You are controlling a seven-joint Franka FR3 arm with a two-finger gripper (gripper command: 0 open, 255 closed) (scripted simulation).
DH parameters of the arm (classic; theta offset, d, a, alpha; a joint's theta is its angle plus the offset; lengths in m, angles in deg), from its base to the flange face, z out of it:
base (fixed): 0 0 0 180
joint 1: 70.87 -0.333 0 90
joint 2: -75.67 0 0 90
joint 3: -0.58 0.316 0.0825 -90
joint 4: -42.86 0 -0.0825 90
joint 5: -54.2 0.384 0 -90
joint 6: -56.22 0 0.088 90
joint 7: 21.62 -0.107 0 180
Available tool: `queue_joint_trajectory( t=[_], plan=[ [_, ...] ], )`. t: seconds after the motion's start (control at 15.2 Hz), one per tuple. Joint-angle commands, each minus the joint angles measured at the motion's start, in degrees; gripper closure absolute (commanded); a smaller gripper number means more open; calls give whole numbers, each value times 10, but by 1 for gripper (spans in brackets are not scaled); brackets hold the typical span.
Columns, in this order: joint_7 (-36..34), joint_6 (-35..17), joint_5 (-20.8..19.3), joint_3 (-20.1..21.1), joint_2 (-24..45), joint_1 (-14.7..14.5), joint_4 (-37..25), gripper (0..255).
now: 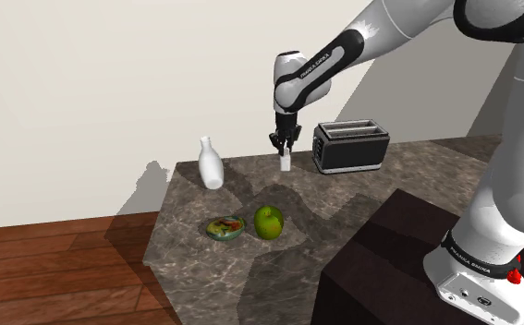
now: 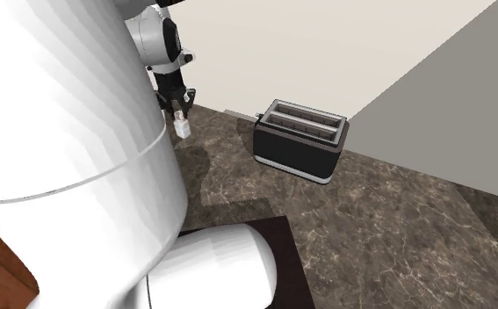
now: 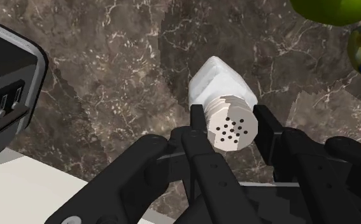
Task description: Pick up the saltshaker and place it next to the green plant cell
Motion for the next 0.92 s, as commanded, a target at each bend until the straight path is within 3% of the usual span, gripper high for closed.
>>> queue_joint_trajectory(
  t=[0.0,0.53,0.86],
  plan=[
    [-13,21,2,6,32,-7,-53,255],
    [-61,109,6,23,183,-34,-291,255],
    [-88,199,7,31,310,-46,-508,255]
  ],
)
